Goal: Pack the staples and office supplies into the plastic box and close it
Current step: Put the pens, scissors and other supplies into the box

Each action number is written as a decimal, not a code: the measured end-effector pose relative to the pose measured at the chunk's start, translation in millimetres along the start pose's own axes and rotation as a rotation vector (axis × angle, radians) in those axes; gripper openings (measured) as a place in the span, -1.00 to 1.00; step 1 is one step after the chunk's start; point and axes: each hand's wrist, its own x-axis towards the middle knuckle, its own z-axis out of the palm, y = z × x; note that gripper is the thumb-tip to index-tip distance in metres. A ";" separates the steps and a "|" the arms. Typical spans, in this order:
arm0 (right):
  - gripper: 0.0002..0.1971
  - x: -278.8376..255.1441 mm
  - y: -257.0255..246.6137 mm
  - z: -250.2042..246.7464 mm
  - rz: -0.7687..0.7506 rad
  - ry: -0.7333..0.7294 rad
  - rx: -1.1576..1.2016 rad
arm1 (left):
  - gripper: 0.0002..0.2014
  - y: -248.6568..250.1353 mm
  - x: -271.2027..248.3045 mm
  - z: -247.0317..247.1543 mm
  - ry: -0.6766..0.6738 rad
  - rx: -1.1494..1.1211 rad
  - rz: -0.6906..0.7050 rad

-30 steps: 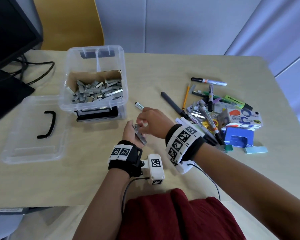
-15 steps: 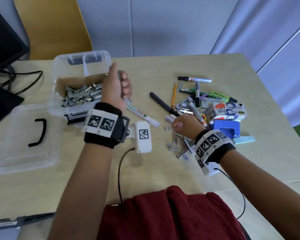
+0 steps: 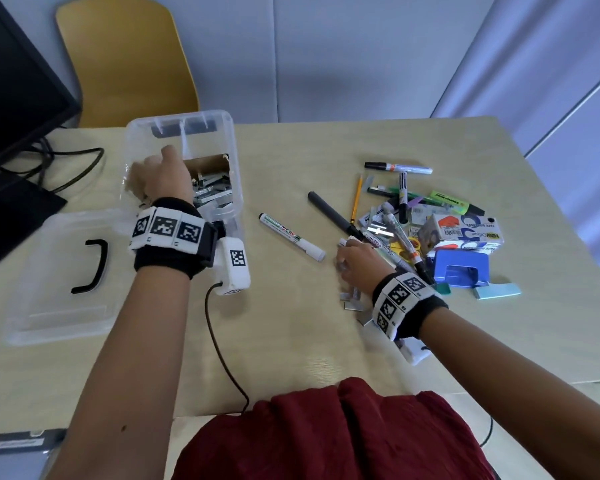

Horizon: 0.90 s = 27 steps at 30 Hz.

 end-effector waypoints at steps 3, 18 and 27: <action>-0.80 2.8 2.7 0.8 0.037 0.011 -0.003 | -0.55 5.0 -14.1 -0.7 0.077 0.044 0.094; -0.91 -8.5 -19.8 -45.5 -0.011 0.409 0.495 | -0.65 -63.0 -126.7 65.5 -0.920 -0.353 -0.560; -0.77 -29.5 0.6 -24.9 -0.001 0.121 0.216 | -0.63 -111.5 -122.6 77.5 -0.939 -0.427 -0.799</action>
